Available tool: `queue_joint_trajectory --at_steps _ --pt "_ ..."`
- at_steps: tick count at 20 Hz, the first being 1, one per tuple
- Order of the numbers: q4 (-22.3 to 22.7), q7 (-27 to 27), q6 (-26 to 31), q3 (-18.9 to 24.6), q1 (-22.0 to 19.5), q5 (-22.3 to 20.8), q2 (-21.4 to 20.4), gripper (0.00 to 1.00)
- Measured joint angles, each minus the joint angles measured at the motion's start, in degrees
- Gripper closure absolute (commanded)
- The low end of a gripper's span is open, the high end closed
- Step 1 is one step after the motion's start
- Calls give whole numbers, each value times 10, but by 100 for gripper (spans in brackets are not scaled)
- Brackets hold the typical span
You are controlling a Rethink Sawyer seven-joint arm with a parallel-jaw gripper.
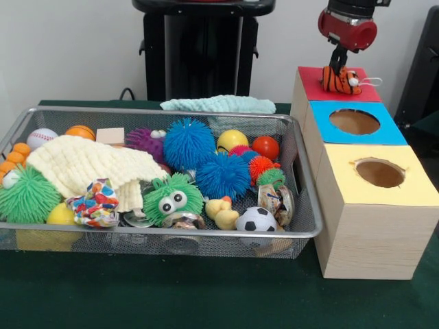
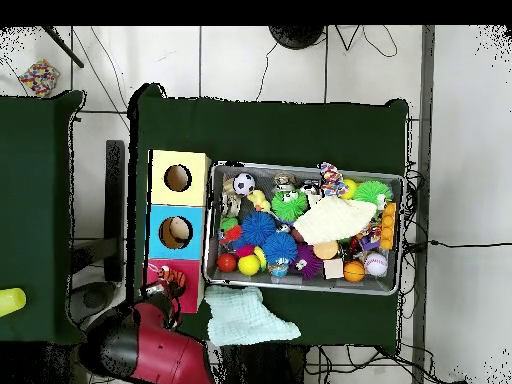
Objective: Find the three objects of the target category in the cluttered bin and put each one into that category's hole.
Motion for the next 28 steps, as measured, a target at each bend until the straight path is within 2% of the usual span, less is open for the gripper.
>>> queue_joint_trajectory --at_steps 7,12,19,22,24,28 --pt "28 0 -40 15 0 1 -5 100" --pt "35 0 -48 14 7 5 -6 100" --pt "37 0 -45 -17 51 17 -6 100" --pt "36 0 -33 -38 78 17 -5 100" --pt "29 0 6 -77 117 17 -4 100" --pt "23 2 80 -117 153 16 -4 100"
